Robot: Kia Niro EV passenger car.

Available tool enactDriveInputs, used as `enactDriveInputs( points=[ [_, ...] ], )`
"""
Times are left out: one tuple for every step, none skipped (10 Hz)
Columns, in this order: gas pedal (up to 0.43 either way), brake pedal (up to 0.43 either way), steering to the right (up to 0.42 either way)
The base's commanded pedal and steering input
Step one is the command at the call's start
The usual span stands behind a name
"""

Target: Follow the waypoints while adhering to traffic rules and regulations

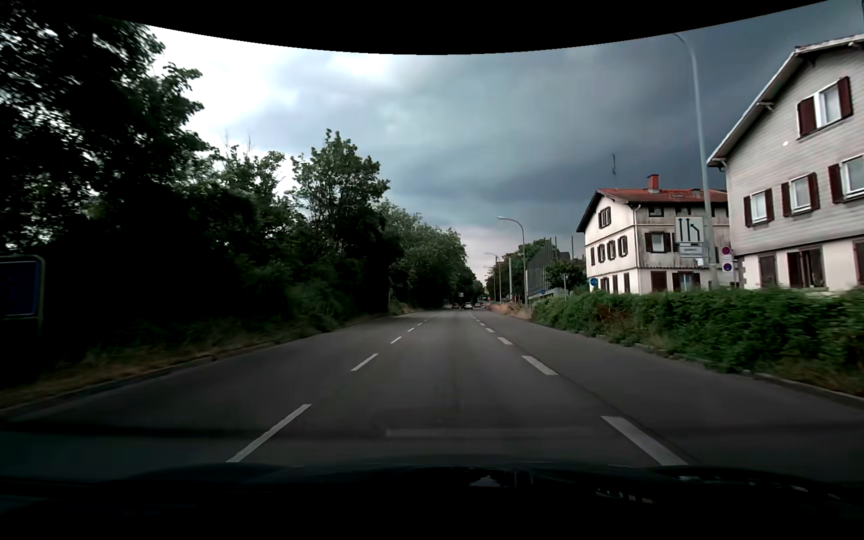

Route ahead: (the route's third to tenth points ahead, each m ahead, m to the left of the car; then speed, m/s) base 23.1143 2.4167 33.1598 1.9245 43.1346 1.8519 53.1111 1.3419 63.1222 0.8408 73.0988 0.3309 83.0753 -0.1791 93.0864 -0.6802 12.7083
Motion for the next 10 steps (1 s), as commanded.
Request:
enactDriveInputs(
  points=[
    [0.079,0.000,0.000],
    [0.087,0.000,0.000],
    [0.087,0.000,0.000],
    [0.087,0.000,0.000],
    [0.087,0.000,0.000],
    [0.087,0.000,0.000],
    [0.087,0.000,0.000],
    [0.087,0.000,0.000],
    [0.087,0.000,0.000],
    [0.087,0.000,0.001]
  ],
)
